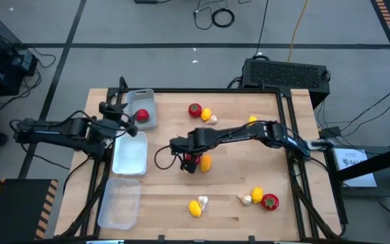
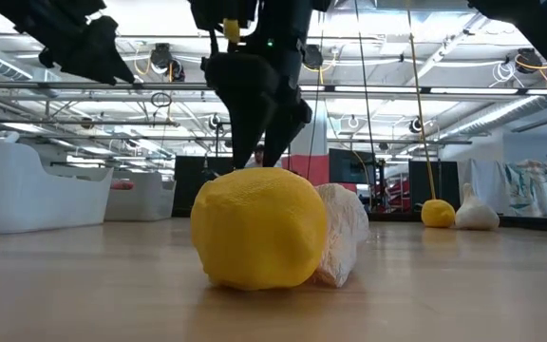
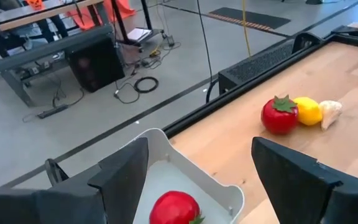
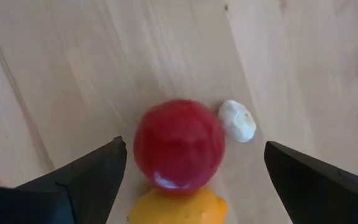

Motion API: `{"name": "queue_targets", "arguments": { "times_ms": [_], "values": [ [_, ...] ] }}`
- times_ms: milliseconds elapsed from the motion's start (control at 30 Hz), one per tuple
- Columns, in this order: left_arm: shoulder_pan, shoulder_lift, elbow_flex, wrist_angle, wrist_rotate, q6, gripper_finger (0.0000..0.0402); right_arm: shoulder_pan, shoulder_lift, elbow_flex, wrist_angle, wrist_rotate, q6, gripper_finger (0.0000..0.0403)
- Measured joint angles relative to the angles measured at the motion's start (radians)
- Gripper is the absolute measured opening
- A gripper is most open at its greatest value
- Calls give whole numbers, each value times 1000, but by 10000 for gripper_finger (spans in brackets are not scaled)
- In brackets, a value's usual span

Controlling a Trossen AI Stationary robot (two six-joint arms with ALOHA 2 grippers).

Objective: Sort produce into baskets
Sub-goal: Put the tomato into the gray bin

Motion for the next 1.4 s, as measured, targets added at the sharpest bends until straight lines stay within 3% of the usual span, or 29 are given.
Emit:
{"name": "queue_targets", "arguments": {
  "times_ms": [167, 733, 933, 1200, 1400],
  "values": [
    [-2, 19, 0, 2, -13, 0, 293, 9, 0, -57, 16, 76, 58, 368],
    [-2, 72, 0, 17, -21, -1, 293, 14, 0, -256, 237, 69, 97, 368],
    [-1, 72, 0, 17, -30, -1, 293, 13, -1, -256, 256, 44, 77, 353],
    [-1, 72, 0, 16, -47, -1, 293, -8, -2, -246, 277, -4, 54, 282],
    [-1, 72, 0, 12, -47, -1, 293, -34, -2, -148, 283, -11, -35, 286]
  ]
}}
